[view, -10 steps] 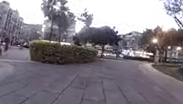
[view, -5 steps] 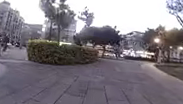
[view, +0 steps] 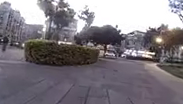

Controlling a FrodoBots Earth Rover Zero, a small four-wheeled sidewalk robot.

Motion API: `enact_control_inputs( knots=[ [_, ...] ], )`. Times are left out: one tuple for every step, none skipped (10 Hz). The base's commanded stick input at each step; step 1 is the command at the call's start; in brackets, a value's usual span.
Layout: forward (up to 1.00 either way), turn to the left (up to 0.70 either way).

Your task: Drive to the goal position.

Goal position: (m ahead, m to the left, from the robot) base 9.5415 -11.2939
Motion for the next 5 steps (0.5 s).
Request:
enact_control_inputs(
  knots=[
    [0.7,0.0],
    [0.7,0.0],
    [0.7,0.0],
    [0.7,0.0],
    [0.7,0.0]
  ],
)
